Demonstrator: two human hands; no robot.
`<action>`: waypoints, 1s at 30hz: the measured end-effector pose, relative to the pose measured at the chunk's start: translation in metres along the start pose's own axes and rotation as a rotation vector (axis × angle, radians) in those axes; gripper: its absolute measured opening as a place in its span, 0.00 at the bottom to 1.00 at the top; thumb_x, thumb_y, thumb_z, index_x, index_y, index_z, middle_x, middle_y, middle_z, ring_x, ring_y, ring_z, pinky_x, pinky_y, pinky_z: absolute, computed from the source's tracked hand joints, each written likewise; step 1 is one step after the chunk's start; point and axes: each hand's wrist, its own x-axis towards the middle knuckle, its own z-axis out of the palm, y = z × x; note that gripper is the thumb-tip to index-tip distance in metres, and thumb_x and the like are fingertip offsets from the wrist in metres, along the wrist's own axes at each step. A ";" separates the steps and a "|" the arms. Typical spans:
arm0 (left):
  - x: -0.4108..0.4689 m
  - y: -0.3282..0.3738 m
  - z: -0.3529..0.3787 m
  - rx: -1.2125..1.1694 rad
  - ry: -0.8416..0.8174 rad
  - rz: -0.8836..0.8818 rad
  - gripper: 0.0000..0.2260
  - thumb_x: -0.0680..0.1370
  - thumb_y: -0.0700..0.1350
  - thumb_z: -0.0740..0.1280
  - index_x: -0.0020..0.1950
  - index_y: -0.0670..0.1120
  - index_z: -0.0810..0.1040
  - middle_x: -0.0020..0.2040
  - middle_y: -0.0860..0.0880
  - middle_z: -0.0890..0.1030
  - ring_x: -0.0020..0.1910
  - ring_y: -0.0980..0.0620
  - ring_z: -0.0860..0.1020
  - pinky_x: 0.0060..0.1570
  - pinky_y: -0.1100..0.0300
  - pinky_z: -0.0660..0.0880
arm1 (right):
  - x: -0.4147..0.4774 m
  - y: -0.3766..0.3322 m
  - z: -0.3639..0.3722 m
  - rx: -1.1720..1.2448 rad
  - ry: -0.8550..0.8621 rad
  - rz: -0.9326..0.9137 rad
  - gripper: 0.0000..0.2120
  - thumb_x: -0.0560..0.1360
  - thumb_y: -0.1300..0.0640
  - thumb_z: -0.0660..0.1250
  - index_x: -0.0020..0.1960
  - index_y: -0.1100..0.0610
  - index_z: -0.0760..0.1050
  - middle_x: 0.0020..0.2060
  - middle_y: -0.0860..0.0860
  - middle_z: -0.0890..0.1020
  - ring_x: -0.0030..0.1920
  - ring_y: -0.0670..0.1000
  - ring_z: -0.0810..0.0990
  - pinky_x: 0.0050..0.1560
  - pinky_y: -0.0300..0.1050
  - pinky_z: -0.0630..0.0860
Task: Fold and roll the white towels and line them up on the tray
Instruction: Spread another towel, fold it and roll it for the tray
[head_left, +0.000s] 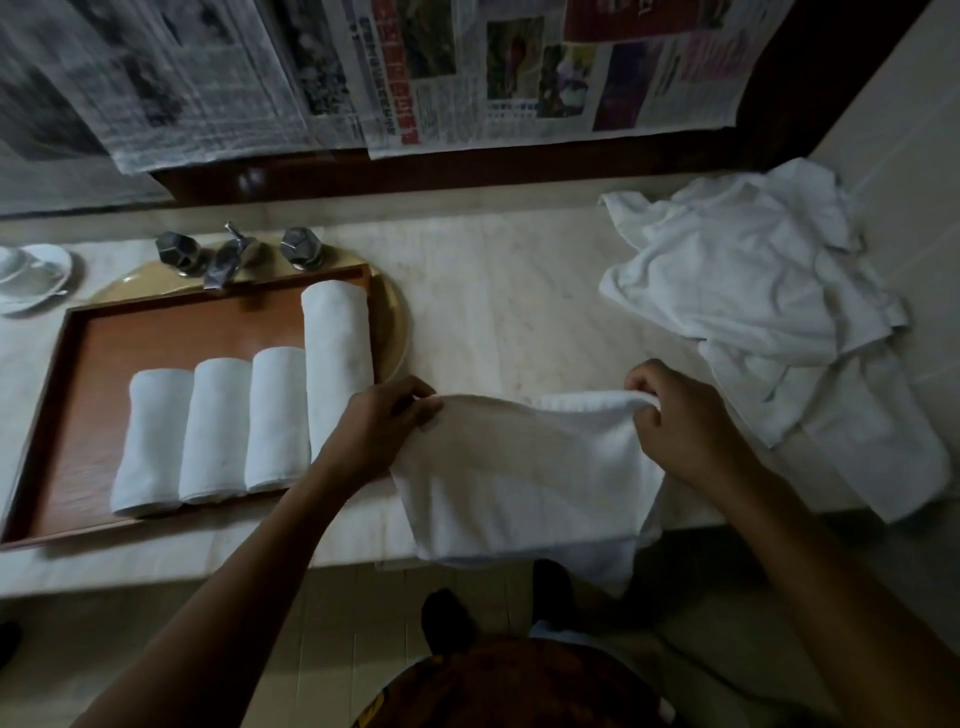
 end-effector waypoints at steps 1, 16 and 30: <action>0.003 0.003 -0.001 -0.021 0.015 0.004 0.07 0.84 0.52 0.66 0.49 0.53 0.83 0.45 0.54 0.84 0.43 0.60 0.82 0.39 0.67 0.77 | 0.003 0.002 -0.003 0.015 0.039 -0.017 0.10 0.78 0.63 0.67 0.56 0.51 0.75 0.49 0.50 0.82 0.49 0.53 0.80 0.46 0.40 0.71; 0.044 0.003 -0.028 0.099 -0.111 -0.046 0.01 0.79 0.47 0.74 0.50 0.52 0.85 0.43 0.55 0.85 0.43 0.60 0.82 0.41 0.65 0.76 | 0.051 0.067 -0.015 0.219 0.064 -0.057 0.08 0.80 0.48 0.69 0.50 0.53 0.78 0.39 0.43 0.81 0.40 0.44 0.80 0.42 0.44 0.74; 0.059 0.014 0.005 -0.006 0.286 -0.261 0.04 0.79 0.49 0.73 0.47 0.50 0.83 0.42 0.50 0.84 0.39 0.53 0.83 0.32 0.63 0.77 | 0.118 0.098 -0.013 0.484 -0.203 -0.036 0.03 0.76 0.54 0.76 0.47 0.51 0.83 0.34 0.50 0.78 0.34 0.49 0.78 0.39 0.49 0.77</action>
